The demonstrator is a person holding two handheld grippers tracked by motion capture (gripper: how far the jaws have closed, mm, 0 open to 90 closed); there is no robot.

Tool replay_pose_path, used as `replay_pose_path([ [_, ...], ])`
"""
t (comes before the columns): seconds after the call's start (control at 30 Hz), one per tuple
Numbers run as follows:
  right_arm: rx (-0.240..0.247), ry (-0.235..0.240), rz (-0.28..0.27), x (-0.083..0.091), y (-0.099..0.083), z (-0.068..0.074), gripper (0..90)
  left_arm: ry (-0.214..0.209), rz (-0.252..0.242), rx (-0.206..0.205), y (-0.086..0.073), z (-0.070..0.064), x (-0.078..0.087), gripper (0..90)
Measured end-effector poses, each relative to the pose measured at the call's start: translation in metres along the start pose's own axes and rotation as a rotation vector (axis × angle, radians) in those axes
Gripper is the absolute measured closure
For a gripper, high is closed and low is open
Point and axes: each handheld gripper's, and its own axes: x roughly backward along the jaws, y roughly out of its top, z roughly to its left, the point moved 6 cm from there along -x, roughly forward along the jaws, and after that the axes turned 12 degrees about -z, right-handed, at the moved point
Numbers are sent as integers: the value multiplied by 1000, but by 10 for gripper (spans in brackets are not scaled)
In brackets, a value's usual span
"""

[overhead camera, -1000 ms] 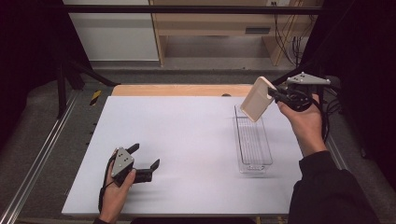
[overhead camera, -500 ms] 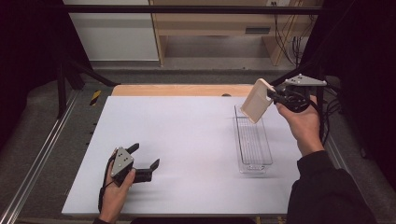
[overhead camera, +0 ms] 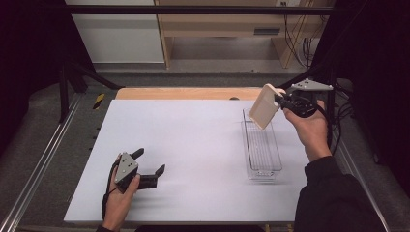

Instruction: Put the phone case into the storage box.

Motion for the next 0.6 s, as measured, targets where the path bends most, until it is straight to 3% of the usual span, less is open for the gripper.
replay_pose_path([
  [0.6, 20, -4, 22, -17, -16, 4, 790, 3, -1, -3, 0, 1, 0, 34],
])
